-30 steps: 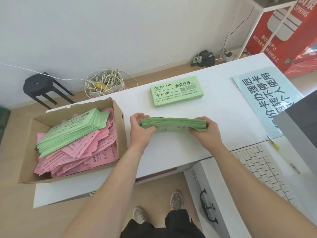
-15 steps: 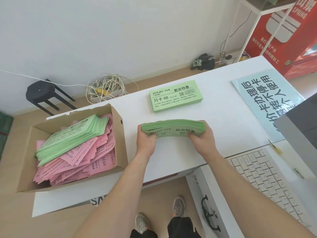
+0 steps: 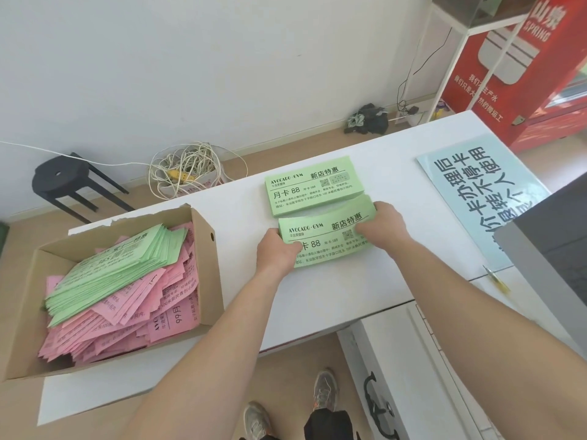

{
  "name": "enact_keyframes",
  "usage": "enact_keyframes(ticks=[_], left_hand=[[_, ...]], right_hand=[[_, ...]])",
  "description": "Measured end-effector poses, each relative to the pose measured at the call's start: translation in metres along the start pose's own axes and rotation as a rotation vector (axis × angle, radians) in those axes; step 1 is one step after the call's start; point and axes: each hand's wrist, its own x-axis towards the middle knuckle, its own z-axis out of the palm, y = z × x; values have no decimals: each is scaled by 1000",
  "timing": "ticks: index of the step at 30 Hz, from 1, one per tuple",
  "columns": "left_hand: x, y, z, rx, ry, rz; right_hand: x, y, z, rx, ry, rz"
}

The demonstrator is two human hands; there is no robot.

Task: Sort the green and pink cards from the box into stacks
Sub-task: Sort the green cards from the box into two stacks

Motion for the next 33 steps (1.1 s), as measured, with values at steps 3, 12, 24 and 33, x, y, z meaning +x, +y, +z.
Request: enact_keyframes(ticks=[3,12,24,33], left_hand=[[6,3,0,37,46,8],[13,3,1,246,122,5],[-24,57,-130,345,117,372],[-46,-63,-335,451,270,231]], right_hand=[[10,-1,2,-18,32,8],[14,0,9,-289,114,23],[-46,-126,39,-435,39,-418],[-130,-234,185,-550,-303,-865]])
